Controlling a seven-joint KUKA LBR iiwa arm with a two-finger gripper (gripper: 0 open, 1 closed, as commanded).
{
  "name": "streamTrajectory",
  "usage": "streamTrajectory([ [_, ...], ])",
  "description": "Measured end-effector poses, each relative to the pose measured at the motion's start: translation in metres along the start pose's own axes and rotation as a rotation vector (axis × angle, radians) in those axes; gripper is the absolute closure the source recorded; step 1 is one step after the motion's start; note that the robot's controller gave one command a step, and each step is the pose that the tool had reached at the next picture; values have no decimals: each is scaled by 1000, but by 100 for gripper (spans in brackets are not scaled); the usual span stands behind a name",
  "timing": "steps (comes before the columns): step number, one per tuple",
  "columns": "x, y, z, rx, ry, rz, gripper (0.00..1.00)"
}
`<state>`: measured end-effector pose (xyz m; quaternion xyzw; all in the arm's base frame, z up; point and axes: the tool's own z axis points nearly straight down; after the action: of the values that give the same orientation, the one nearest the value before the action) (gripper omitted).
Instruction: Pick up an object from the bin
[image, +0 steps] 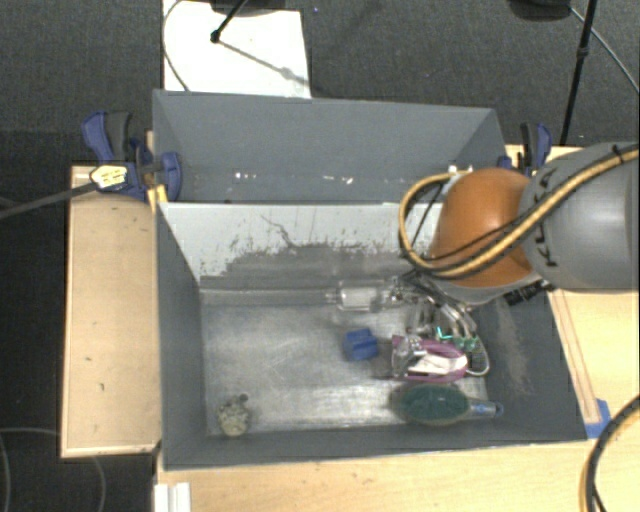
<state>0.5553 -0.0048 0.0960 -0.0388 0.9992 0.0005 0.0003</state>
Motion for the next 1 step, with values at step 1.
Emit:
streamTrajectory([
  [1,0,0,0,0,0,1,100],
])
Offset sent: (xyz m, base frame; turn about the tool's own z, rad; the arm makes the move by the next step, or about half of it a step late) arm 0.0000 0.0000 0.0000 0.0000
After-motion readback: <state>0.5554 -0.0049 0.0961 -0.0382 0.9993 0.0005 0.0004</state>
